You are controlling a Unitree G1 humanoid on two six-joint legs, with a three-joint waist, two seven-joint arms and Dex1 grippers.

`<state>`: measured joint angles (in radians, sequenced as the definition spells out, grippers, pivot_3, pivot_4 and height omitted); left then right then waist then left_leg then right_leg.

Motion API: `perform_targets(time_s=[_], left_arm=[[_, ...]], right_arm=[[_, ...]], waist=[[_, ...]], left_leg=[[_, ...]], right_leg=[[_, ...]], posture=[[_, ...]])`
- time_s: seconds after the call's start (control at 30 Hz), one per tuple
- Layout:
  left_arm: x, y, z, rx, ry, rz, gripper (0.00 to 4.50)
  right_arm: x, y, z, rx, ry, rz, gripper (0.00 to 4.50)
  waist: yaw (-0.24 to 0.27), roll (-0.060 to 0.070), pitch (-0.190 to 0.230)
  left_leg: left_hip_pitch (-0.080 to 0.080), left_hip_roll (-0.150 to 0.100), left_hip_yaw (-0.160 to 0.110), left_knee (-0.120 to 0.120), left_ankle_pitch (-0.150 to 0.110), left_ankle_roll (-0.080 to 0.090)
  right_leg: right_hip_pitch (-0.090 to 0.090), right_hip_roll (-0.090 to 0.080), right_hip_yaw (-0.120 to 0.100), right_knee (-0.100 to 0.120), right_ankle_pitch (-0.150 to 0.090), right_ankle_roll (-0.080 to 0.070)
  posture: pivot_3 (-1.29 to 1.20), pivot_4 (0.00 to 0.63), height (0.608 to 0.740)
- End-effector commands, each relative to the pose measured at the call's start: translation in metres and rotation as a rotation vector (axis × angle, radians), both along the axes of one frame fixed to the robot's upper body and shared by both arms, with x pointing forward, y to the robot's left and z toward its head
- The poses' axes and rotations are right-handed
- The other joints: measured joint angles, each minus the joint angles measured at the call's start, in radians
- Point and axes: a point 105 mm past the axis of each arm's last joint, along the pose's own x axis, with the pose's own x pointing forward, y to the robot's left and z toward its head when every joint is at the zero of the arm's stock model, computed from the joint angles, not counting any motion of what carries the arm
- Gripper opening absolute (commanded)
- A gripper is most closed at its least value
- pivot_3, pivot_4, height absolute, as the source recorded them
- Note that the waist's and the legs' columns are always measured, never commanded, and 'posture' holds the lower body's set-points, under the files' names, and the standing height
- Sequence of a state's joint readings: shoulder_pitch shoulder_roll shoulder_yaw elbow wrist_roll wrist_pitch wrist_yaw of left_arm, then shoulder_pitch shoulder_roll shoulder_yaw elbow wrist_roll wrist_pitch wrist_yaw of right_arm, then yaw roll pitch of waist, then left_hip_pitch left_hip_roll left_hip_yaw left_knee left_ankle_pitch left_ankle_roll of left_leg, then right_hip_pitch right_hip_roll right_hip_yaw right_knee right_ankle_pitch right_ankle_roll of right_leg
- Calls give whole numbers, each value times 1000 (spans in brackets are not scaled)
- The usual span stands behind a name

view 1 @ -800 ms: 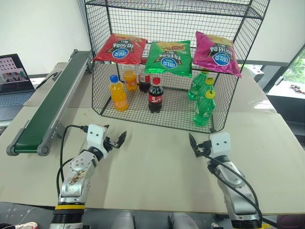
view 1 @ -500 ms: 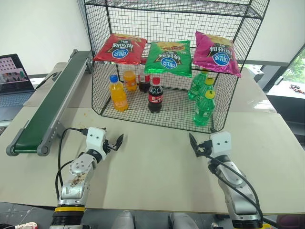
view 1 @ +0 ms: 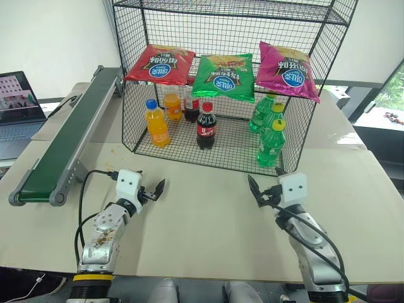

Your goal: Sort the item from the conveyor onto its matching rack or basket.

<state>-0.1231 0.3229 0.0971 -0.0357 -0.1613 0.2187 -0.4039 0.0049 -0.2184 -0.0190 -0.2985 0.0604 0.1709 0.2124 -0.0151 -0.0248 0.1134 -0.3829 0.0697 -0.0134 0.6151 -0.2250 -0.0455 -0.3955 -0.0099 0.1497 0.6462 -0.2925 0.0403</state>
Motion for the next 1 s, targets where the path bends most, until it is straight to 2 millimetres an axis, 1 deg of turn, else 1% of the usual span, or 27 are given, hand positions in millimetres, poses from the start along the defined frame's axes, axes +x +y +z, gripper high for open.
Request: perform_targets(time_s=[0.03,0.43,1.0], left_arm=[[4,-3,15,-2,-54,-21,4443],[3,-7,16,-1,-60,-52,4443],[3,-4,18,-4,-68,-47,4443]], right_arm=[[0,-2,25,18,-98,-16,4500],[-2,-2,23,23,-90,-16,4500],[0,2,20,23,-77,-2,4500]], waist=[[0,0,0],[0,0,0],[0,0,0]], left_leg=[[0,0,0,0,0,0],[0,0,0,0,0,0],[0,0,0,0,0,0]], right_leg=[[0,0,0,0,0,0],[0,0,0,0,0,0],[0,0,0,0,0,0]], posture=[[0,150,740],[0,150,740],[0,150,740]])
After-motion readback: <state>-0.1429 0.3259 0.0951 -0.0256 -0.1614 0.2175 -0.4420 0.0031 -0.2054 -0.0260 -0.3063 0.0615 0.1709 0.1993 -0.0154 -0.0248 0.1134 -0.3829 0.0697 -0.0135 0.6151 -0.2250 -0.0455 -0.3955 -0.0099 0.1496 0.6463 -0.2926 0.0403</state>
